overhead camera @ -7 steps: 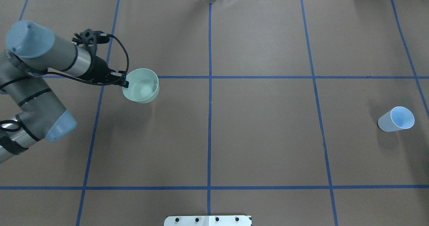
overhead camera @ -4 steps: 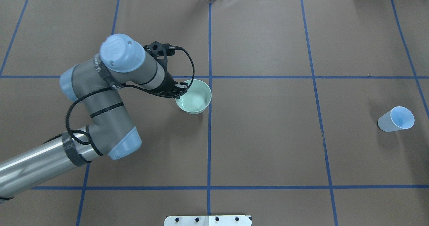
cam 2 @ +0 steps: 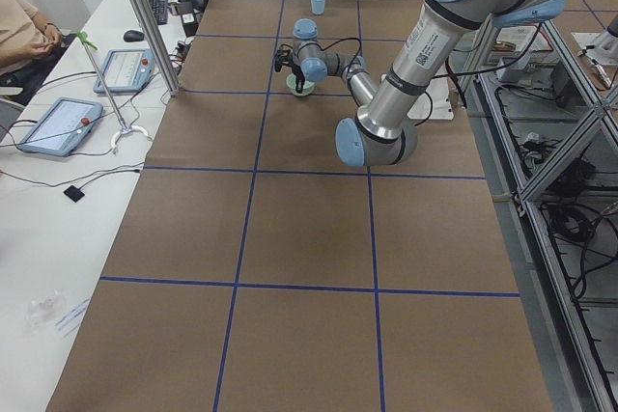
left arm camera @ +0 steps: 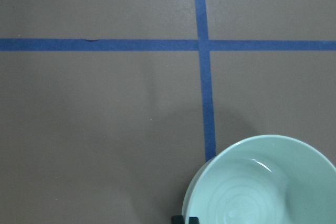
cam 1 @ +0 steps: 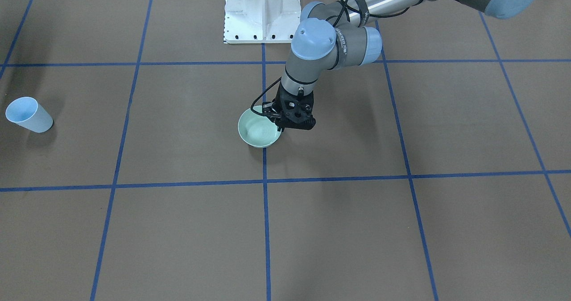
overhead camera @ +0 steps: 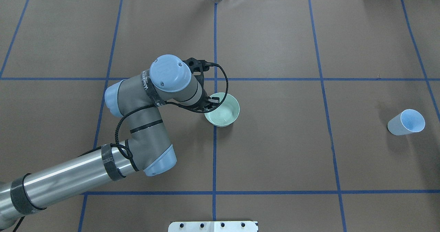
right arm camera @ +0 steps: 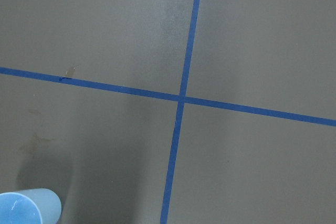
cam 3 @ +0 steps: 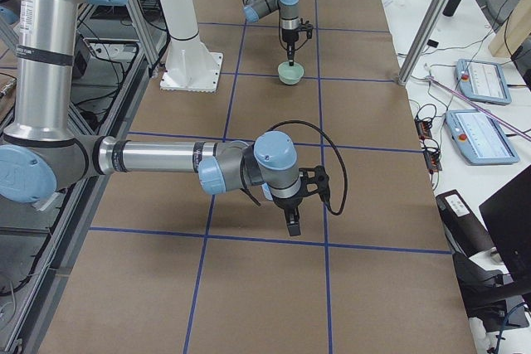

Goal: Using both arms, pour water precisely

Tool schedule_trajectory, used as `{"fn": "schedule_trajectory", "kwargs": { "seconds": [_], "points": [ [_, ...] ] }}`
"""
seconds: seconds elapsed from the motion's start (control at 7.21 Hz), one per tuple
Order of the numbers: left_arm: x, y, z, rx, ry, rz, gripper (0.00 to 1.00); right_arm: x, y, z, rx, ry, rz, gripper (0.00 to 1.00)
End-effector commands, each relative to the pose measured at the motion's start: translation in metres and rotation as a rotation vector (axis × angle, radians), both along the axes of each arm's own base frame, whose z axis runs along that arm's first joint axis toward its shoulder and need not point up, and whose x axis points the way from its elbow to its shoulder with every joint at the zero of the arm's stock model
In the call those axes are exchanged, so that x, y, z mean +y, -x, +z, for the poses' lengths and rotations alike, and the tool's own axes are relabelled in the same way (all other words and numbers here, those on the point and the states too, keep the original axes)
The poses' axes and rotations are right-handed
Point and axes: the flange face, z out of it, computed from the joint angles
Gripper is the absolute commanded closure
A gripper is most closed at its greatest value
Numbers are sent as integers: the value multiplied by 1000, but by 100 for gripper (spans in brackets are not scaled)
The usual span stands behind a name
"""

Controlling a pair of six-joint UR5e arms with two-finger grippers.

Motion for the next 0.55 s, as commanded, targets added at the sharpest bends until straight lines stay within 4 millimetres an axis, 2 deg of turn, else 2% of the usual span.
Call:
{"fn": "schedule_trajectory", "kwargs": {
  "seconds": [0.0, 0.14, 0.28, 0.42],
  "points": [
    [-5, 3, -1, 11, -39, 8, 10, -1, 0, -1, 0, -1, 0, 0],
    [-15, 12, -2, 13, -48, -4, 0, -1, 0, -1, -2, -3, 0, 0],
    [-36, 42, -12, 24, -42, -32, 0, -3, 0, -4, -2, -10, 0, 0],
    [-58, 84, -25, 22, -29, -17, 0, -4, 0, -10, -9, -12, 8, 0]
  ]
}}
